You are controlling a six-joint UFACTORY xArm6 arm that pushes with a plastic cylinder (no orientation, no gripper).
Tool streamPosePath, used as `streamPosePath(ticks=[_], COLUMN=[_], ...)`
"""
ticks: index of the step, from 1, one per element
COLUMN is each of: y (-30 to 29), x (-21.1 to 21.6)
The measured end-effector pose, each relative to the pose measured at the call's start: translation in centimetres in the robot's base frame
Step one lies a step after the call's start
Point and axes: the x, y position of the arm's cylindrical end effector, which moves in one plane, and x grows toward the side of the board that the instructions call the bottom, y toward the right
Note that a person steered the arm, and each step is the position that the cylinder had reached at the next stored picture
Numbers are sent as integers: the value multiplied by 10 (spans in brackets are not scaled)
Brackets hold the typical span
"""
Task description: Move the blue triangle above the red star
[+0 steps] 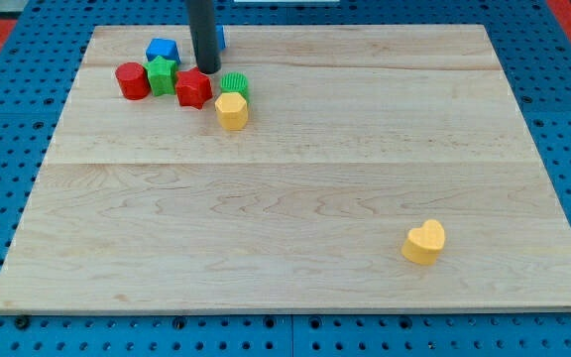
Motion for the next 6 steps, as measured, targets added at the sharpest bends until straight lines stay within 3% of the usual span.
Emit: streamPosePath(ticks=[1, 2, 4, 6], y=[15, 58, 75, -30], x=[-31, -28, -79, -77])
